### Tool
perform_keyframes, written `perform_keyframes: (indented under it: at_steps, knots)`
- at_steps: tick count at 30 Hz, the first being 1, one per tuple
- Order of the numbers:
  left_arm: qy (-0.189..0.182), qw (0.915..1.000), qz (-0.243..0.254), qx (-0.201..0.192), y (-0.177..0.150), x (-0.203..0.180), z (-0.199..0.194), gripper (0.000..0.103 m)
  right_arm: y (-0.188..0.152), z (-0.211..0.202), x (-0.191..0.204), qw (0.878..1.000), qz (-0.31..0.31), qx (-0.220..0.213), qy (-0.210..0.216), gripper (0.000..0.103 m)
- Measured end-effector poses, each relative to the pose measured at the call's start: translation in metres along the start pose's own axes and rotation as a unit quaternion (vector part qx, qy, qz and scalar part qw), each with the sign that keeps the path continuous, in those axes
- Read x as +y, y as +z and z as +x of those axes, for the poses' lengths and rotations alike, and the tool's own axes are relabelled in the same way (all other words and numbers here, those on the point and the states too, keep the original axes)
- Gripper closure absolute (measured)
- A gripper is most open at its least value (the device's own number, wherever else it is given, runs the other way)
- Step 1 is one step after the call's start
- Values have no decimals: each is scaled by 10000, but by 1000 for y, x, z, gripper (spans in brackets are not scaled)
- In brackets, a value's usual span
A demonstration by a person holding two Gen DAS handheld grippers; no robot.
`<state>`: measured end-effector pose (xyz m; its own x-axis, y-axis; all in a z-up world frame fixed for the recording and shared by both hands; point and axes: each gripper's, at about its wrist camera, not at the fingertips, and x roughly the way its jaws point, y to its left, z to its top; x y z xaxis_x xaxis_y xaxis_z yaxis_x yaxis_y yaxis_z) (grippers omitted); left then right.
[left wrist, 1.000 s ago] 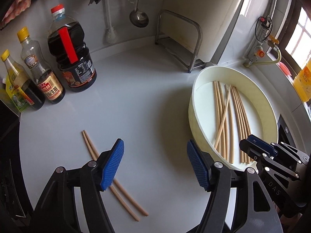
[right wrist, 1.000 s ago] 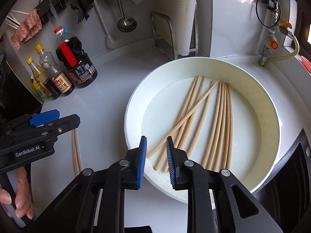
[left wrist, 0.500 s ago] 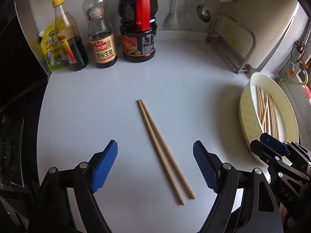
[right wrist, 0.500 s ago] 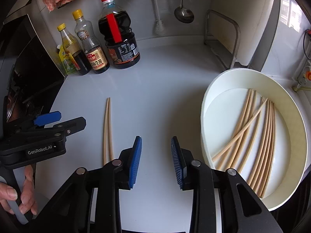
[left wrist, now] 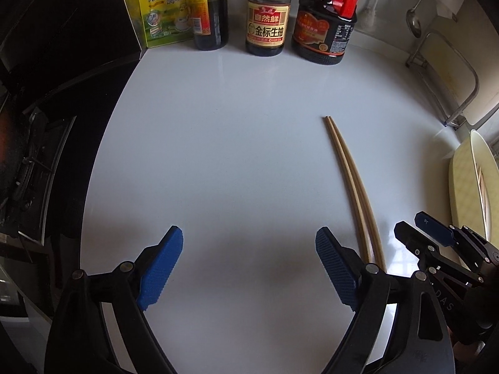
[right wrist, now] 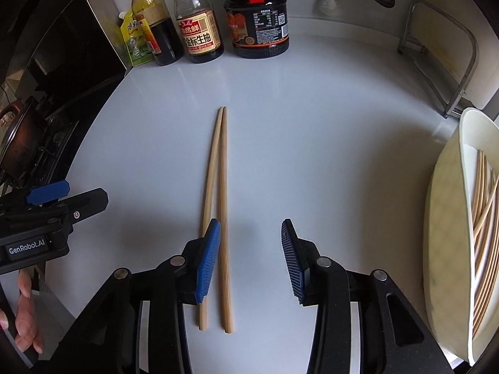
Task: Organize utensils
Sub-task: 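Lower both open tools and nudge the two chopsticks apart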
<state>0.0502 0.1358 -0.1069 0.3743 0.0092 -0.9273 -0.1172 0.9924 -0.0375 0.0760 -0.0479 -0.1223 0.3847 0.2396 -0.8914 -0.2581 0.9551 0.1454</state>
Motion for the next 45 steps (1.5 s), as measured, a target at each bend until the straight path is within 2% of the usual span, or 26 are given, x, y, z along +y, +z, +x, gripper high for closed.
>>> perform_keyframes:
  at_steps: [4, 14, 16, 18, 20, 21, 26, 34, 41, 43, 44, 45]
  knots:
    - [-33, 10000, -50, 39, -4, 4, 6, 17, 3, 14, 8, 9999, -110, 43, -15, 64]
    - [-155, 9998, -76, -40, -10, -3, 12, 17, -11, 31, 19, 9972, -634, -56, -388, 64]
    - [-181, 9998, -68, -51, -10, -7, 13, 17, -14, 30, 21, 9961, -768, -97, -412, 68]
    - [-204, 9998, -58, -58, -9, -11, 16, 17, -17, 29, 21, 9959, -816, -121, -360, 84]
    - [-236, 9997, -48, -78, -9, -17, 18, 17, -17, 29, 20, 9958, -834, -128, -353, 95]
    - [-251, 9996, -45, -77, -8, -20, 19, 17, -17, 29, 18, 9961, -799, -129, -337, 96]
    - [-292, 9995, 43, -91, -5, -37, 27, 17, -18, 26, 1, 9984, -513, -143, -200, 96]
    - [-359, 9990, 239, -67, 0, -67, 40, 17, -27, 17, -27, 9993, -200, -184, -268, 96]
    - [-261, 9992, 294, -36, 3, -81, 50, 17, -29, 15, -39, 9994, -125, -172, -286, 96]
    - [-212, 9992, 324, -27, 2, -82, 52, 17, -29, 14, -40, 9992, -108, -165, -339, 87]
    - [-177, 9993, 328, -16, 1, -83, 54, 17, -29, 14, -41, 9991, -98, -174, -376, 78]
    - [-141, 9994, 323, -1, 1, -82, 56, 17, -29, 14, -41, 9989, -99, -184, -417, 75]
